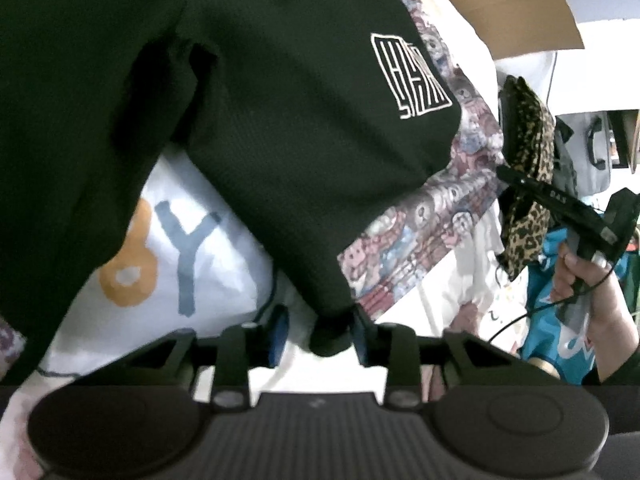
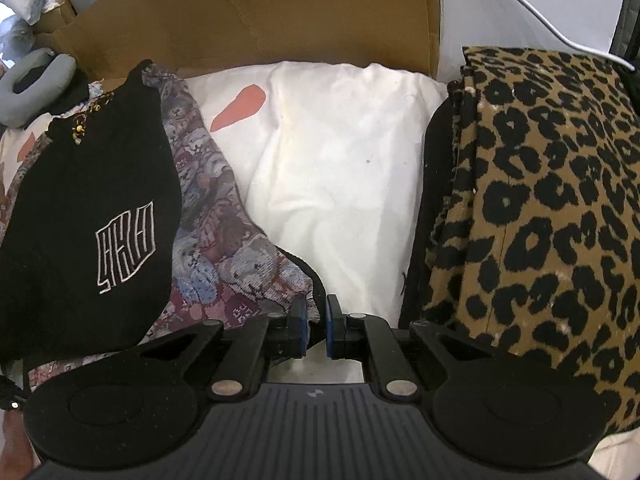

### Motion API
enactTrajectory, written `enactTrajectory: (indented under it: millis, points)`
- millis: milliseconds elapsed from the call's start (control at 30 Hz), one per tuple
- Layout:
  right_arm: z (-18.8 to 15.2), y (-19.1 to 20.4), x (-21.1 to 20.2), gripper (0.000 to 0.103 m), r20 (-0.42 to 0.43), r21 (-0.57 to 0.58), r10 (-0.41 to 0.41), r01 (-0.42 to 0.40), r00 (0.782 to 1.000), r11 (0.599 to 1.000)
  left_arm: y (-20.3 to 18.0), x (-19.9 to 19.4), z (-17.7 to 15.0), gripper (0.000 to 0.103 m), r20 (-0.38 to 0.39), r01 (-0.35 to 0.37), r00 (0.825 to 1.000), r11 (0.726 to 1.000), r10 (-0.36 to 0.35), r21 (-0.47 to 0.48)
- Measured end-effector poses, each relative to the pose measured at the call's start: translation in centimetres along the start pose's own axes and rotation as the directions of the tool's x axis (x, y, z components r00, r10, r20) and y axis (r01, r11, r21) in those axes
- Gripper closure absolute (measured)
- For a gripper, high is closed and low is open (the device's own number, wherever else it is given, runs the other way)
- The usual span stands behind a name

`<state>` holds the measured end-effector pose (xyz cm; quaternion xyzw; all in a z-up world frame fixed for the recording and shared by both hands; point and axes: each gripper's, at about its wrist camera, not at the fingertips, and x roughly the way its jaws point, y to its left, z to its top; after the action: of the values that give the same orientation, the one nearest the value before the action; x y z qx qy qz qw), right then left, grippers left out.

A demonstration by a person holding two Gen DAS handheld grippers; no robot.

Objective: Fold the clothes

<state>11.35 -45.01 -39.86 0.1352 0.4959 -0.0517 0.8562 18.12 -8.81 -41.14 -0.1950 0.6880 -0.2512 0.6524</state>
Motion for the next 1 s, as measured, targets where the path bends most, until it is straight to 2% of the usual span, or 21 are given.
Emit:
enactTrajectory:
  millis: [100,167,267,400,433,500,533,600,767,1000]
  points:
    - [0.2,-0.1,0.2,0.096,0.012,-0.002,-0.007,0.007,1.000,1.000,-0.2,-0.4,-0.4,0.061,0.007,-0.002,1.000,1.000,0.002,0.027]
    - [0.2,-0.1,0.3,0.096,0.012,-0.001,-0.009,0.009,1.000,1.000,-0.4,-0.6,-0.6,0.053,0.012,-0.002,1.000,0.999,0.001,0.046]
    - [0.2,0.0,0.5,0.096,0.014,-0.003,-0.011,0.011,1.000,1.000,-0.6,-0.5,-1.1,0.047,0.017,0.001,1.000,0.998,-0.002,0.059]
    - [0.3,-0.2,0.7,0.096,0.012,-0.002,-0.008,0.009,1.000,1.000,-0.8,0.1,-1.5,0.045,0.040,0.032,0.999,0.997,-0.035,0.069]
    - [0.3,-0.2,0.7,0.096,0.011,-0.003,-0.008,0.008,1.000,1.000,-0.8,0.2,-1.6,0.049,0.045,0.047,0.998,0.997,-0.050,0.066]
    - [0.3,-0.2,0.8,0.096,0.010,-0.008,-0.008,0.008,1.000,1.000,-0.7,0.4,-1.7,0.074,0.050,0.074,0.996,0.995,-0.077,0.061]
    - [0.2,-0.2,0.8,0.096,0.010,-0.010,-0.008,0.008,1.000,1.000,-0.7,0.6,-1.8,0.092,0.052,0.087,0.995,0.995,-0.090,0.058]
    - [0.2,-0.2,0.8,0.096,0.011,-0.010,-0.008,0.008,1.000,1.000,-0.8,0.5,-2.2,0.094,0.054,0.099,0.993,0.992,-0.103,0.077]
    - [0.1,-0.2,0.2,0.096,0.029,-0.010,-0.008,0.009,1.000,1.000,-1.3,0.1,-2.9,0.098,-0.016,0.157,0.988,0.983,-0.156,0.099]
    - [0.1,0.4,-1.3,0.096,0.036,-0.033,-0.028,0.029,0.999,0.999,-0.7,-0.3,-2.5,0.099,-0.043,0.189,0.981,0.981,-0.187,0.039]
